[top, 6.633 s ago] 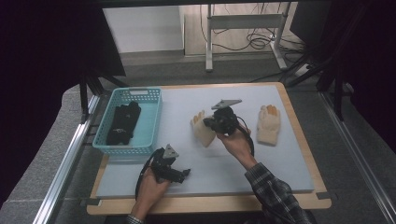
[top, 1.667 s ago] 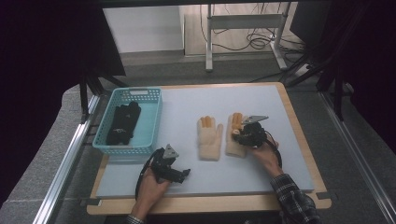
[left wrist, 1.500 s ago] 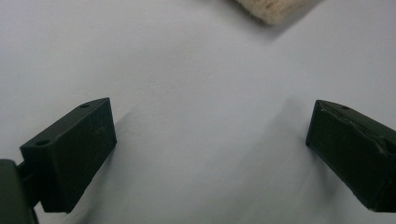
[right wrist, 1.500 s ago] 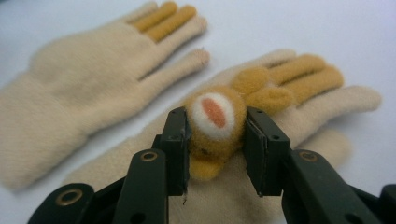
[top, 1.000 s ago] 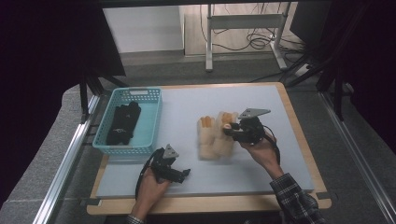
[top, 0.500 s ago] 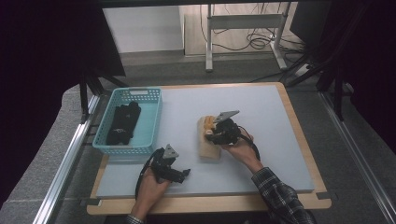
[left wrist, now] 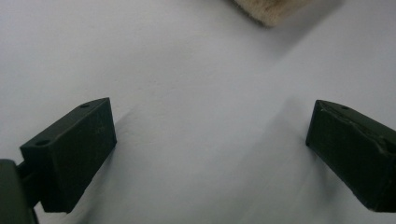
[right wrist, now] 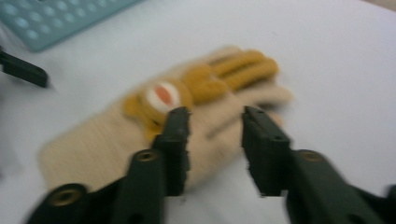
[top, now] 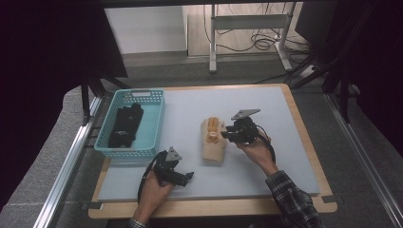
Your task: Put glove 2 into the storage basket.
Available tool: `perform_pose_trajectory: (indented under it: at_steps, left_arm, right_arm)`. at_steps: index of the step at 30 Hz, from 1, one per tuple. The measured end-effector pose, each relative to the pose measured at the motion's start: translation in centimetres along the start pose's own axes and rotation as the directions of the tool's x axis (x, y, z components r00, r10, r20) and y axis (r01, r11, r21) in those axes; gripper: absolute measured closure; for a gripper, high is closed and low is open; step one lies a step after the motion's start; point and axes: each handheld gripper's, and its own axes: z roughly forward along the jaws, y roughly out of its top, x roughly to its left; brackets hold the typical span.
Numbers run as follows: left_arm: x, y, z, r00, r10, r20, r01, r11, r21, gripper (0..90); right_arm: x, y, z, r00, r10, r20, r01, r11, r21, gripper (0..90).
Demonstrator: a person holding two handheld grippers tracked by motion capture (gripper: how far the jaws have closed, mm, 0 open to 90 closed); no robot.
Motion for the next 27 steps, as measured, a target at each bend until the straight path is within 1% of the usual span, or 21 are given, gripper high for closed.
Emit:
perform_pose_trajectory:
  at_steps: [2, 3, 4, 8, 9, 11, 12, 13, 14, 15, 16, 18, 19, 20, 21, 22, 26, 27]
  left_arm:
    - [0.0, 0.0, 0.0, 1.0000, 0.001, 0.000, -0.001, 1.0000, 0.000, 1.9]
    - [0.0, 0.0, 0.0, 1.0000, 0.000, 0.000, 0.000, 1.0000, -0.001, 1.9]
    - [0.0, 0.0, 0.0, 1.0000, 0.000, 0.000, 0.000, 1.0000, -0.001, 1.9]
    - [0.0, 0.0, 0.0, 1.0000, -0.003, 0.000, 0.003, 1.0000, -0.003, 1.9]
    - [0.0, 0.0, 0.0, 1.0000, -0.003, 0.000, 0.003, 1.0000, -0.003, 1.9]
    - [0.0, 0.0, 0.0, 1.0000, -0.004, 0.001, 0.004, 1.0000, -0.003, 1.9]
    - [0.0, 0.0, 0.0, 1.0000, -0.003, 0.000, 0.003, 1.0000, -0.003, 1.9]
    - [0.0, 0.0, 0.0, 1.0000, -0.004, 0.000, 0.004, 1.0000, -0.003, 1.9]
    - [0.0, 0.0, 0.0, 1.0000, -0.004, 0.000, 0.004, 1.0000, -0.003, 1.9]
    - [0.0, 0.0, 0.0, 1.0000, -0.004, 0.000, 0.004, 1.0000, -0.003, 1.9]
    - [0.0, 0.0, 0.0, 1.0000, -0.004, 0.000, 0.004, 1.0000, -0.002, 1.9]
    - [0.0, 0.0, 0.0, 1.0000, -0.004, 0.000, 0.004, 1.0000, -0.003, 1.9]
    - [0.0, 0.0, 0.0, 1.0000, -0.004, 0.001, 0.004, 1.0000, -0.003, 1.9]
    - [0.0, 0.0, 0.0, 1.0000, -0.003, 0.001, 0.003, 1.0000, -0.002, 1.9]
    - [0.0, 0.0, 0.0, 1.0000, -0.004, 0.001, 0.004, 1.0000, -0.003, 1.9]
    - [0.0, 0.0, 0.0, 1.0000, -0.003, 0.001, 0.003, 1.0000, -0.002, 1.9]
    - [0.0, 0.0, 0.0, 1.0000, -0.003, 0.001, 0.003, 1.0000, -0.002, 1.9]
    - [0.0, 0.0, 0.0, 1.0000, -0.003, 0.001, 0.003, 1.0000, -0.002, 1.9]
  right_arm:
    - [-0.2, -0.7, 0.0, 0.9999, 0.012, 0.004, -0.012, 1.000, 0.012, 80.3]
    - [-0.3, -1.4, 0.0, 0.9999, 0.016, 0.000, -0.016, 0.999, 0.038, 84.1]
    - [-0.3, -1.4, 0.0, 0.9999, 0.016, 0.000, -0.016, 0.999, 0.038, 84.1]
    - [0.1, -3.0, 0.2, 0.9996, 0.023, -0.016, -0.022, 0.998, 0.065, 85.7]
    - [0.4, -3.7, 0.4, 0.9994, 0.021, -0.028, -0.019, 0.997, 0.074, 85.7]
    - [0.6, -3.9, 0.5, 0.9993, 0.017, -0.033, -0.014, 0.997, 0.074, 85.7]
    - [0.8, -4.1, 0.6, 0.9991, 0.019, -0.039, -0.016, 0.997, 0.078, 85.7]
    - [1.2, -4.4, 0.9, 0.9987, 0.010, -0.050, -0.006, 0.996, 0.085, 85.7]
    - [1.2, -4.4, 0.9, 0.9987, 0.010, -0.050, -0.006, 0.996, 0.085, 85.7]
    - [1.6, -4.4, 1.3, 0.9981, 0.001, -0.061, 0.004, 0.996, 0.087, 85.7]
    - [1.6, -4.4, 1.3, 0.9981, 0.001, -0.061, 0.004, 0.996, 0.087, 85.7]
    - [2.1, -4.3, 1.6, 0.9973, -0.002, -0.073, 0.008, 0.996, 0.085, 85.7]
    - [2.6, -4.2, 2.0, 0.9973, -0.008, -0.073, 0.014, 0.996, 0.082, 85.7]
    - [2.6, -4.2, 2.0, 0.9973, -0.008, -0.073, 0.014, 0.996, 0.082, 85.7]
    - [3.0, -4.0, 2.3, 0.9960, -0.008, -0.089, 0.015, 0.997, 0.080, 85.7]
    - [3.0, -4.0, 2.3, 0.9960, -0.008, -0.089, 0.015, 0.997, 0.080, 85.7]
    - [4.0, -3.6, 3.1, 0.9941, -0.013, -0.108, 0.021, 0.997, 0.073, 85.6]
    - [4.5, -3.3, 3.5, 0.9929, -0.016, -0.118, 0.025, 0.997, 0.072, 85.6]
